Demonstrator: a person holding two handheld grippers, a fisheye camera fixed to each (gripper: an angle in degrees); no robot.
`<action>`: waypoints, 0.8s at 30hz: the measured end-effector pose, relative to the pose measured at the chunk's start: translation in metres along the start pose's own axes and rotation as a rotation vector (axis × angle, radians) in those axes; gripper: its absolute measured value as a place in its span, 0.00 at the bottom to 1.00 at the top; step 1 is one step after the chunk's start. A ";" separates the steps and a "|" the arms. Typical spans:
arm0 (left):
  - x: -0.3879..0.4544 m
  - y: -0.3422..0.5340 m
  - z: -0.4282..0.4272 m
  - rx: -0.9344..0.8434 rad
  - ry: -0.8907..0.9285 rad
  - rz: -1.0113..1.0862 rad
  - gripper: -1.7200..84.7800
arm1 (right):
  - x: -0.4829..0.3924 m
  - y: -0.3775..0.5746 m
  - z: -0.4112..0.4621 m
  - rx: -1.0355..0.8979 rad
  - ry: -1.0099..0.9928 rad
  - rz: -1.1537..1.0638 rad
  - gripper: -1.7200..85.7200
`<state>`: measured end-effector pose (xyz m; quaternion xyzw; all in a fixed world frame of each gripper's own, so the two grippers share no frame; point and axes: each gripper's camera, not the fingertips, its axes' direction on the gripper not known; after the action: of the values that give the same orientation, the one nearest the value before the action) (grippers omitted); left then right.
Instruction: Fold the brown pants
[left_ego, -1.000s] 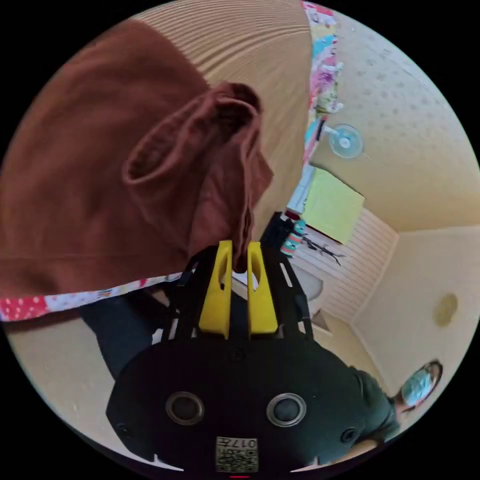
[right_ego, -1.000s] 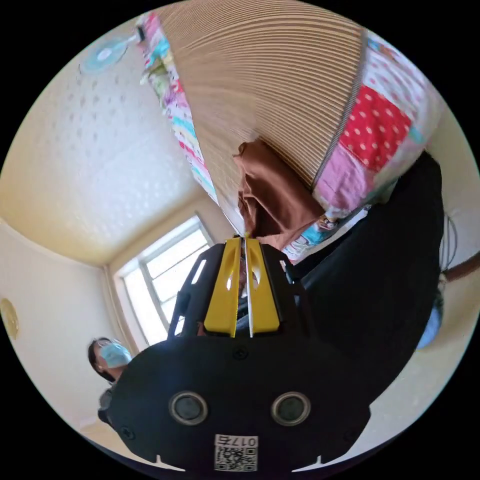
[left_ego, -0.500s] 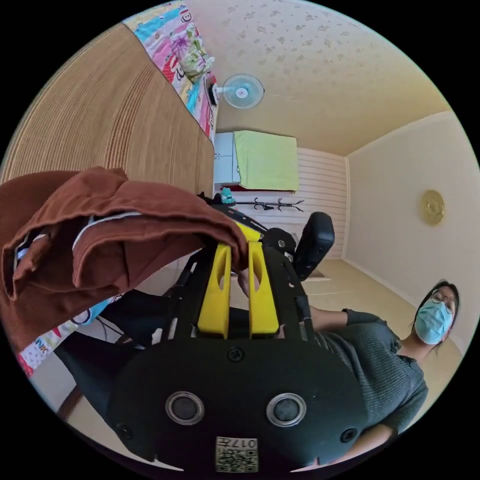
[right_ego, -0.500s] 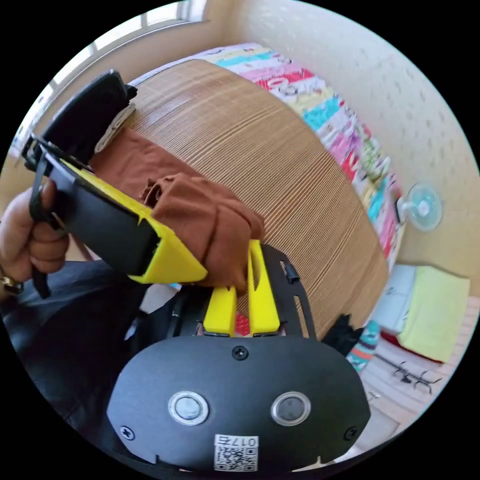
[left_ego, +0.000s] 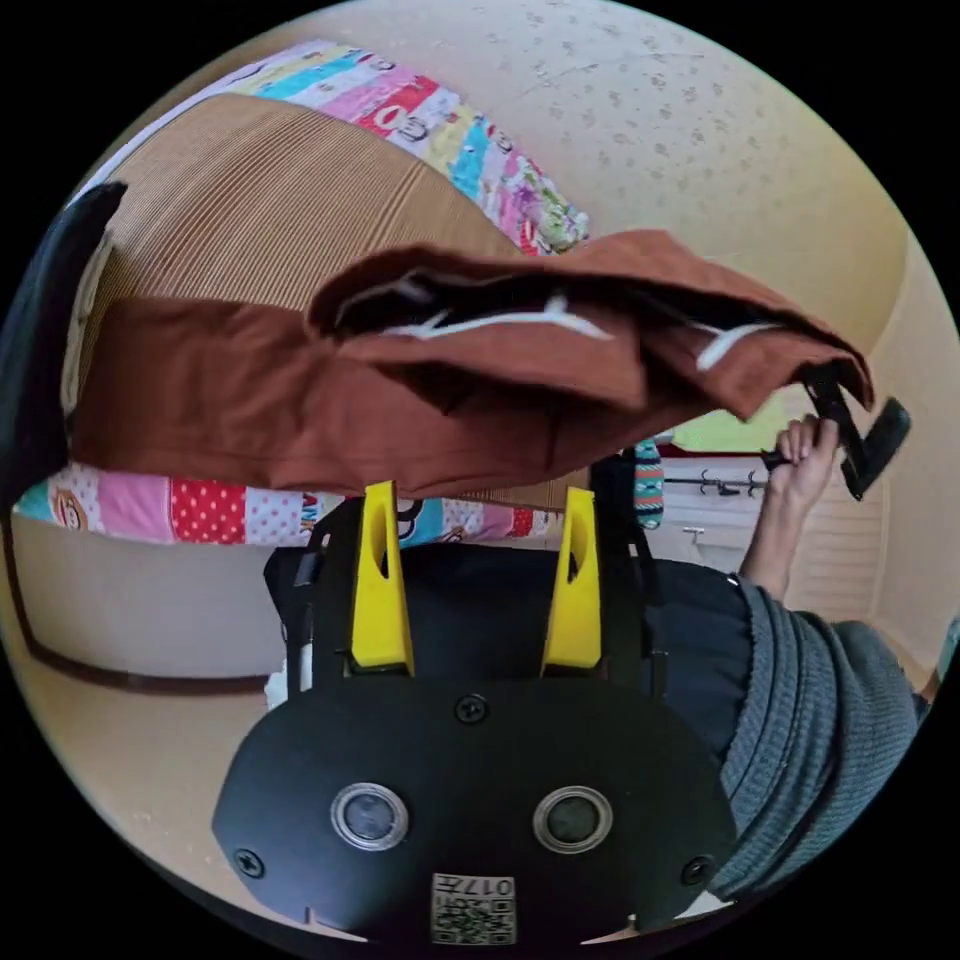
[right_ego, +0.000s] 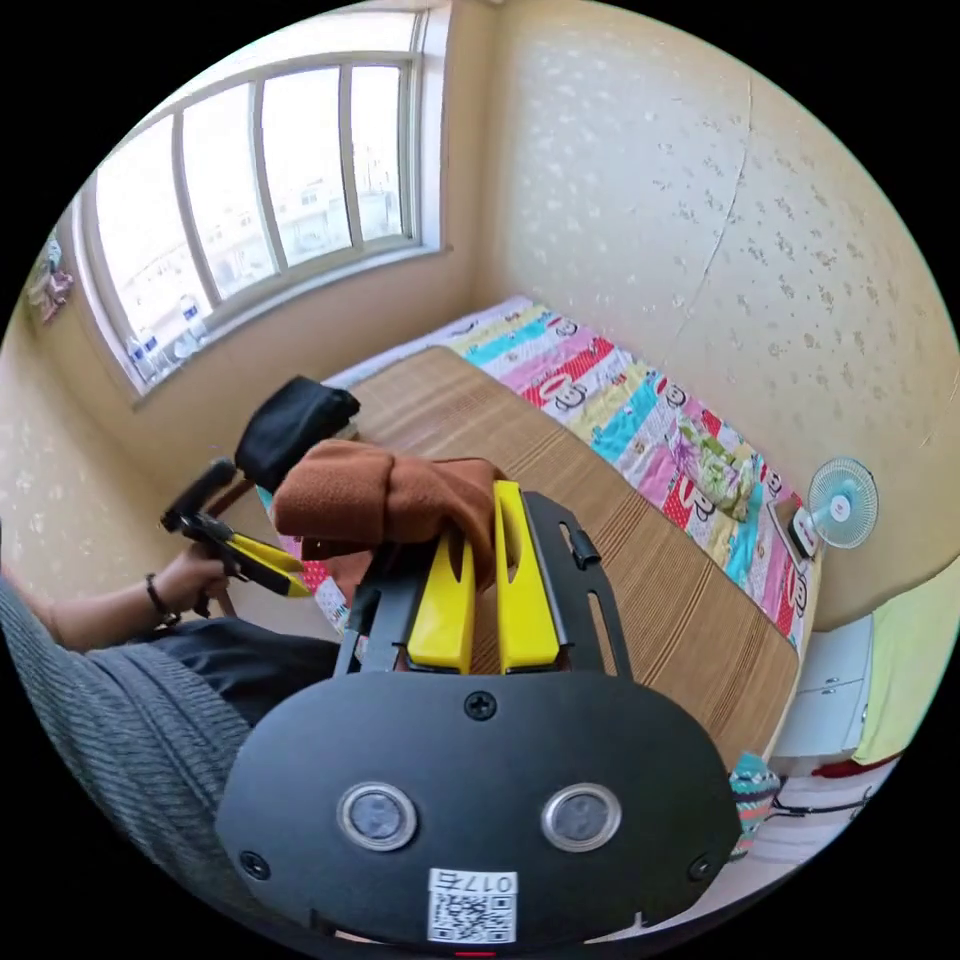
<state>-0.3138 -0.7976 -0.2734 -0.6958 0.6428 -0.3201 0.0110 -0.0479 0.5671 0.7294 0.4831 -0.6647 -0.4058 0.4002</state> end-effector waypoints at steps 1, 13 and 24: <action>-0.006 0.004 0.004 0.012 0.017 -0.032 0.29 | -0.004 -0.001 -0.008 0.023 -0.005 -0.005 0.08; 0.156 0.056 -0.084 0.697 0.267 0.757 0.08 | 0.048 0.037 -0.183 0.440 -0.121 0.068 0.09; 0.338 0.064 -0.042 0.458 0.030 0.976 0.02 | 0.218 0.241 -0.057 0.251 -0.478 0.808 0.08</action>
<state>-0.4009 -1.0969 -0.1215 -0.2916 0.8052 -0.4197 0.3007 -0.1180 0.3971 1.0028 0.1241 -0.9162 -0.2344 0.3003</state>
